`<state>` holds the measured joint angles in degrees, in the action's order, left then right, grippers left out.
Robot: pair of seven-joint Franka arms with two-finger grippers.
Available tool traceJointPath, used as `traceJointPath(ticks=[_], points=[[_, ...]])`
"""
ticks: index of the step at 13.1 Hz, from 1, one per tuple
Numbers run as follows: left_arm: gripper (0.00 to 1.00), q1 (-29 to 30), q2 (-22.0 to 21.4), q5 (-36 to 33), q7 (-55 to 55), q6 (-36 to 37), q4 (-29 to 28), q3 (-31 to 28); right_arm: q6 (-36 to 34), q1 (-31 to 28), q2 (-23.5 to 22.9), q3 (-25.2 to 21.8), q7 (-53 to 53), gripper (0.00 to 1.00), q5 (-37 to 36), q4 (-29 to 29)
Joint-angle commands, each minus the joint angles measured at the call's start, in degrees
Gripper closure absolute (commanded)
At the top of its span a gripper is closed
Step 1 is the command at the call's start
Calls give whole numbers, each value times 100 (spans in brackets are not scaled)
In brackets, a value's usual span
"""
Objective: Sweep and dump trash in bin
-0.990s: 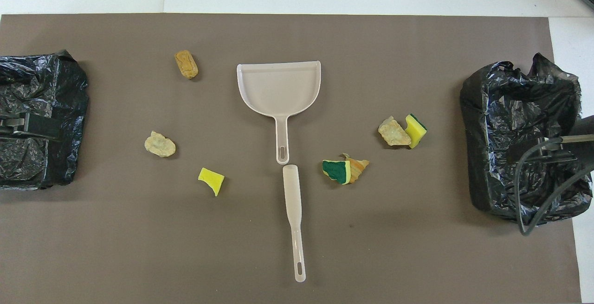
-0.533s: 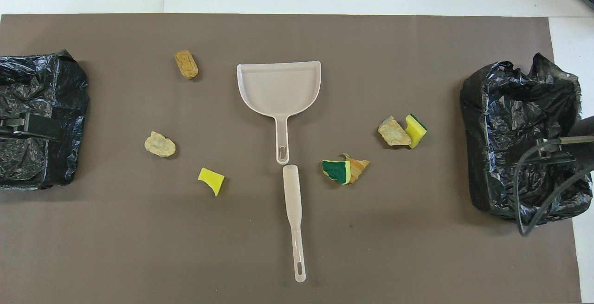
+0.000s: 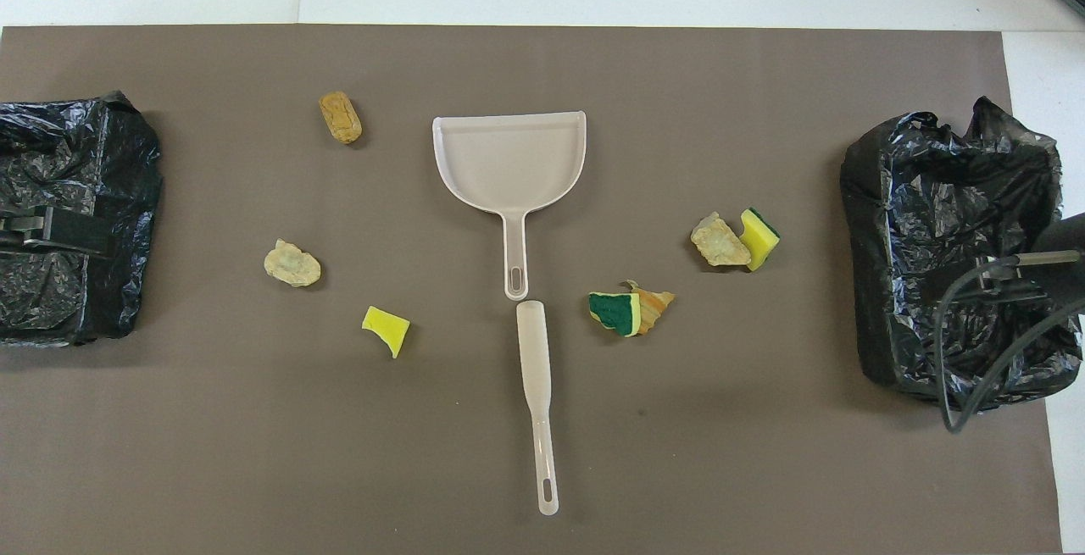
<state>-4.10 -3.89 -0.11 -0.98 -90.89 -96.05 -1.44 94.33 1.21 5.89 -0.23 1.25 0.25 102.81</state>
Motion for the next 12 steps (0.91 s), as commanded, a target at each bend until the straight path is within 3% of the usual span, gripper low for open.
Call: traceJointPath(ticks=[1,4,6,9,12], points=[[0,-274,-226,195,141,-305,-606,39,925,675,-866,32,961,0,1,-190],[0,-688,-856,344,168,-928,-1817,48,1271,1195,-2219,32,1790,0,53,-1330],[0,-1064,-1052,643,273,-1569,-2512,48,1674,1459,-2792,137,1913,0,412,-1737],[0,-1644,-1052,915,493,-2168,-3032,48,1799,2092,-3365,155,2756,0,440,-2291],[0,-2365,-1096,934,1062,-2783,-3507,48,2237,2435,-3840,348,3152,0,590,-2486]])
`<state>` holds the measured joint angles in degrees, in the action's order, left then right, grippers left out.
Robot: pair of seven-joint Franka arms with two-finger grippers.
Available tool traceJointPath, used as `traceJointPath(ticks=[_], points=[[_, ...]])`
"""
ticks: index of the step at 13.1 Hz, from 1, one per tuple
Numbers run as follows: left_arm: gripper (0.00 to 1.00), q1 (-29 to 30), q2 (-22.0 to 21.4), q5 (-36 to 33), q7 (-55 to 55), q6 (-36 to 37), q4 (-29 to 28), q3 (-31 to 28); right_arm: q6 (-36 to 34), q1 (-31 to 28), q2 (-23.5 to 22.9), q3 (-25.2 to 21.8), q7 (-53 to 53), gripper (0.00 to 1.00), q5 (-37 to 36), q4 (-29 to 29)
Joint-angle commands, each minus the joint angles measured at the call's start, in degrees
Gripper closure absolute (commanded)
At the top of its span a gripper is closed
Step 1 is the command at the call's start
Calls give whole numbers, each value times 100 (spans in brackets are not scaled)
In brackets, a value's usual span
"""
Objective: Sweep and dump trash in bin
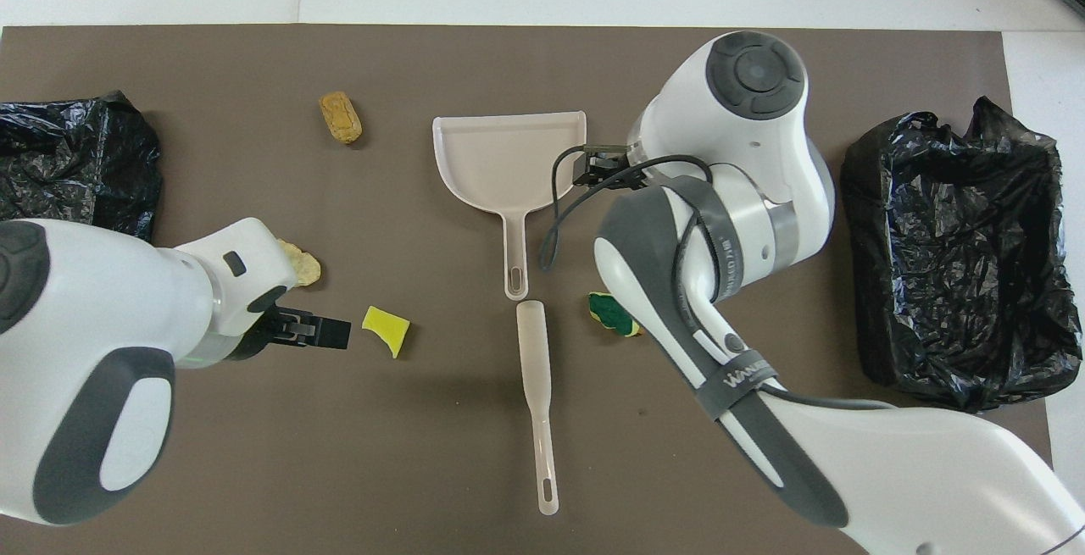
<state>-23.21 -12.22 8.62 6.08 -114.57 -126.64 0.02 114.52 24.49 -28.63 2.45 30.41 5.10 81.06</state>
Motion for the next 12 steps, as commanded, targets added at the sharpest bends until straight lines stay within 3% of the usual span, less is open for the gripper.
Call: traceJointPath(ticks=[1,3,6,12], points=[[0,-622,-316,61,515,-599,-632,-99,254,178,-432,81,229,0,96,-310],[0,-1104,-343,61,980,-1064,-1001,-64,351,188,-511,133,168,0,96,-310],[0,-1782,-282,61,1894,-2443,-1748,111,466,258,-635,177,97,0,96,-293],[0,-1898,201,26,2898,-3131,-1697,893,483,276,-398,440,-298,0,167,224]])
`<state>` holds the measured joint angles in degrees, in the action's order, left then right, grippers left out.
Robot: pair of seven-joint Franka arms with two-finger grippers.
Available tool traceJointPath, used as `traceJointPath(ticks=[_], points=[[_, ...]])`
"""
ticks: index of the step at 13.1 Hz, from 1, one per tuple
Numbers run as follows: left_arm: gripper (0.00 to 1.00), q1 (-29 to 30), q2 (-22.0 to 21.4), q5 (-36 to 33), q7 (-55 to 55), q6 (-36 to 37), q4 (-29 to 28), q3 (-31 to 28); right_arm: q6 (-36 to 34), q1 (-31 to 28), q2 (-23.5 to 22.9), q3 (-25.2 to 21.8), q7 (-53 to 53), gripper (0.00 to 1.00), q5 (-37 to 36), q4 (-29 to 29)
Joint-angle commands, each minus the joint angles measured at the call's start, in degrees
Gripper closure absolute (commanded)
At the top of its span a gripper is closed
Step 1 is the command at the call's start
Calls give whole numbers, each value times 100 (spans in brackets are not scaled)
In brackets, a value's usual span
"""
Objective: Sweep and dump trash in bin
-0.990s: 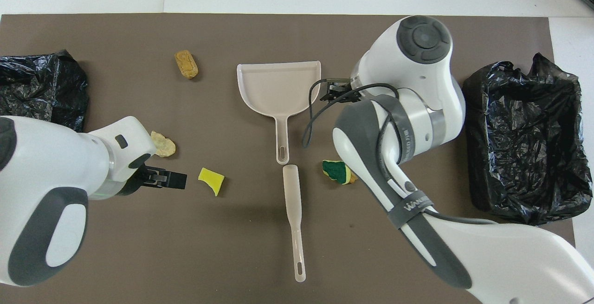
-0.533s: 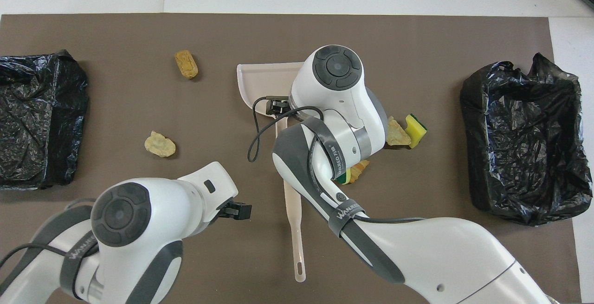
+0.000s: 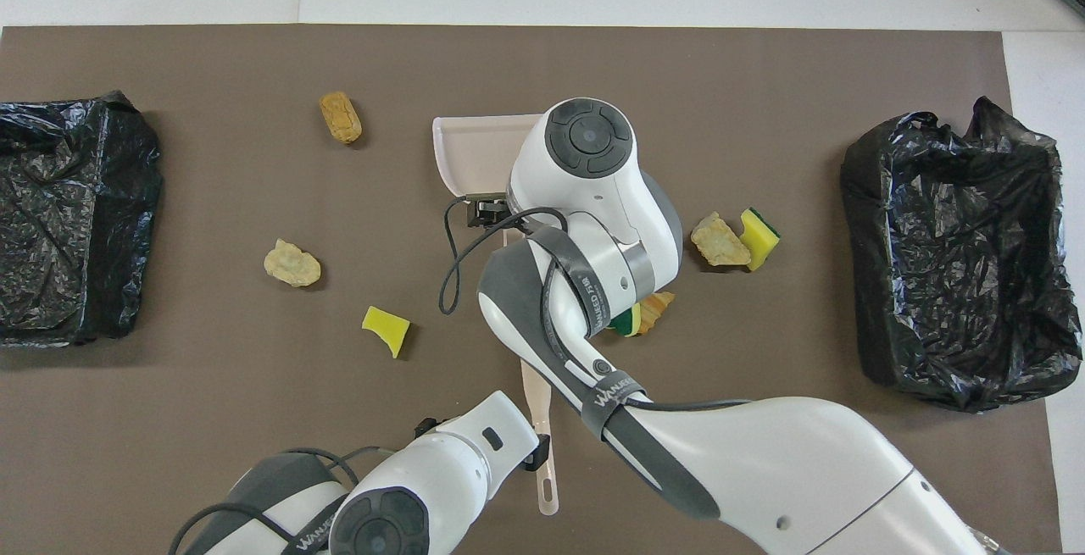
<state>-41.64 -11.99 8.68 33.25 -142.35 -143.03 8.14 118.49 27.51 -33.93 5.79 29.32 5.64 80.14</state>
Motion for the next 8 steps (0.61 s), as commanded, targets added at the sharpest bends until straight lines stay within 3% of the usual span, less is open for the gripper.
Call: traceJointPath(ticks=[1,2,3,4,5,6,8], points=[[0,-54,310,-15,347,-546,-33,204,121,0,167,167,-181,0,104,439],[0,-54,459,-59,366,-652,55,223,131,0,272,168,-198,0,96,615],[0,-54,609,-68,383,-662,177,223,192,0,369,168,-329,11,96,834],[0,-63,706,-68,453,-662,283,223,314,-9,465,168,-539,30,96,1062],[0,-168,750,-94,506,-662,293,223,376,-9,510,168,-689,72,104,1169],[0,-195,777,-94,515,-662,293,223,342,-18,510,168,-691,100,130,1153],[0,-221,786,-120,533,-662,293,223,341,-114,484,168,-743,100,271,1118]])
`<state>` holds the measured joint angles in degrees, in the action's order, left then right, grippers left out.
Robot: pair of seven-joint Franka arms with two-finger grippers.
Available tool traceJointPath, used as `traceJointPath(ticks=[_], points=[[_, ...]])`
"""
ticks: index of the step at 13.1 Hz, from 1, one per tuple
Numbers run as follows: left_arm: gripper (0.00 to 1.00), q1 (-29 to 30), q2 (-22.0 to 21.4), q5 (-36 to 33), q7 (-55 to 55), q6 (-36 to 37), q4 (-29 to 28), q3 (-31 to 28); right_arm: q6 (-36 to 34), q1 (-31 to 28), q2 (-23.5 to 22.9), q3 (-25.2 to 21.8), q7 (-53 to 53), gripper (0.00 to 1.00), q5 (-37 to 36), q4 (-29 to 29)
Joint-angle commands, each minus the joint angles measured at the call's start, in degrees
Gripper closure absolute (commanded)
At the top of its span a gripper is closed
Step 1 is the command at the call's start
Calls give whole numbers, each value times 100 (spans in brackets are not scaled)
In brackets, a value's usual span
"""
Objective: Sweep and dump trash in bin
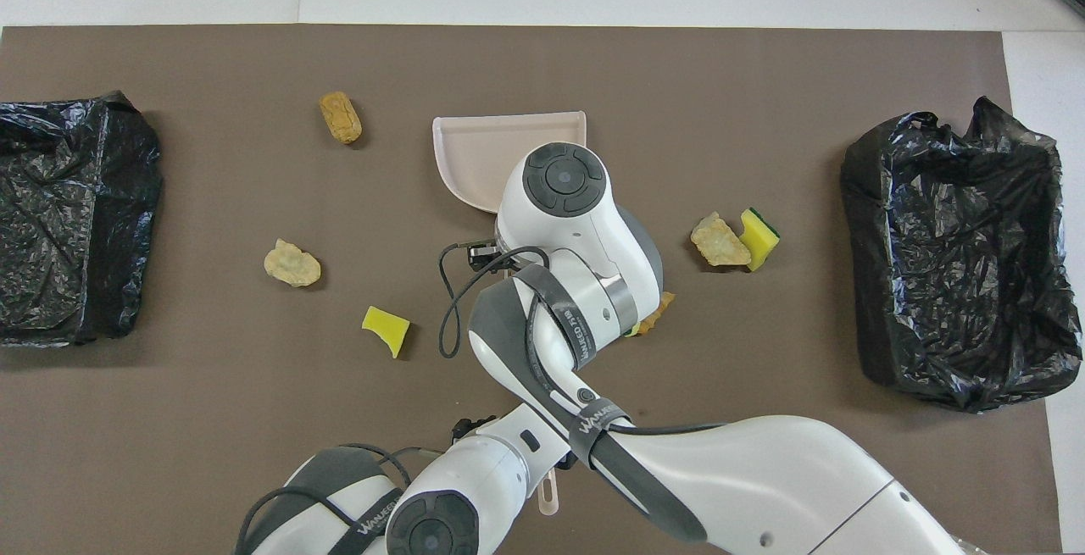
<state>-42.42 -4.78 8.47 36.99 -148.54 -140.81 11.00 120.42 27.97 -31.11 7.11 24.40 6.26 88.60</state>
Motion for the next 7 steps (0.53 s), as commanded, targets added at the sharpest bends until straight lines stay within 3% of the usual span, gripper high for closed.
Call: traceJointPath(ticks=[1,4,6,7], points=[[0,-187,65,-100,186,-44,80,-63,122,-213,175,27,-260,100,201,254],[0,-257,65,-100,300,-26,89,-63,-10,-283,122,27,-287,100,192,-18],[37,-258,65,-108,292,9,97,-63,-71,-423,192,36,-714,100,201,-27],[49,-249,65,-109,292,35,97,-54,-211,-433,236,27,-926,100,201,-44]])
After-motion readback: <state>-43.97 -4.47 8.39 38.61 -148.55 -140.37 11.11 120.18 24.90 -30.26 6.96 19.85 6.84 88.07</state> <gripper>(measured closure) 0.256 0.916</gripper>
